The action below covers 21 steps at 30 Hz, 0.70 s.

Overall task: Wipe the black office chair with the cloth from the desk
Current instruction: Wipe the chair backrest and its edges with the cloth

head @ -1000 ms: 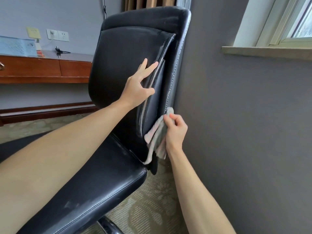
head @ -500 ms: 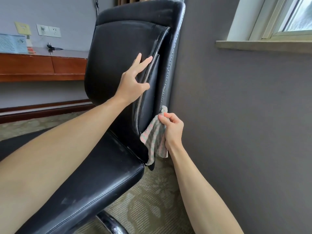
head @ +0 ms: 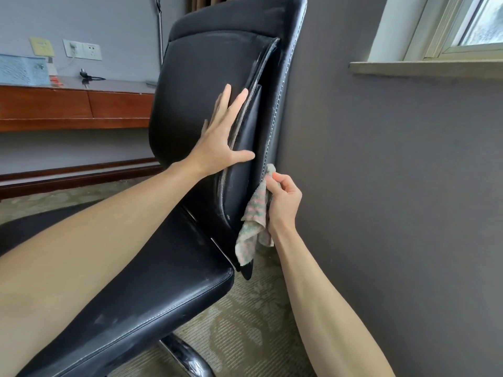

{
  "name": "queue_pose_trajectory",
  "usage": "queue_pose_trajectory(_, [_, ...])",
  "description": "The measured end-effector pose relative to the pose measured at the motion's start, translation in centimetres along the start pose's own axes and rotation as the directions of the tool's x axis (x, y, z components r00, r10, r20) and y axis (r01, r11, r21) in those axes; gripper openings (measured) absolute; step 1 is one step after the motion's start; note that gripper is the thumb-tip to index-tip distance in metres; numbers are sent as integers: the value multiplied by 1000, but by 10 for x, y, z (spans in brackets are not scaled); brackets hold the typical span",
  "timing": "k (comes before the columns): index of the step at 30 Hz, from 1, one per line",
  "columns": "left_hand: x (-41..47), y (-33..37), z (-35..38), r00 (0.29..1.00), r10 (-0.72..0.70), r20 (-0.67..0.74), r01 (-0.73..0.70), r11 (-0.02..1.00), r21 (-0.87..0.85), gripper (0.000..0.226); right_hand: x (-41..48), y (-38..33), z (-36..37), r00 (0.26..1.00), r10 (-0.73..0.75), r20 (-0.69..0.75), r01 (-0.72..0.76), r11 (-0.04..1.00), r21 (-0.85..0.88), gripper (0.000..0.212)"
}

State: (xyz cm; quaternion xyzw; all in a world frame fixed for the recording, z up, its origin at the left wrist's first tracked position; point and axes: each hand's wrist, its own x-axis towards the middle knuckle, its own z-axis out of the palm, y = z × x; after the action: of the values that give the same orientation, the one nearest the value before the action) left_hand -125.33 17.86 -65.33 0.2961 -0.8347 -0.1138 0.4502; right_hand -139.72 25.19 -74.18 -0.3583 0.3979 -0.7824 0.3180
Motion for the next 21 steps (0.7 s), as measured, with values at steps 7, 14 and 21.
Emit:
queue_pose_trajectory(7, [-1, 2, 10, 996, -2, -86, -2, 999, -45, 109, 2, -14, 8, 953, -297, 61, 303, 922, -241, 15])
queue_pose_trajectory(14, [6, -4, 13, 995, -9, -96, 4, 999, -47, 109, -27, 45, -37, 993, -93, 78, 116, 921, -372, 22])
queue_pose_trajectory(21, [10, -9, 13, 995, -8, -96, 9, 1000, 5, 108, -7, 25, -13, 987, -153, 43, 159, 936, -314, 19])
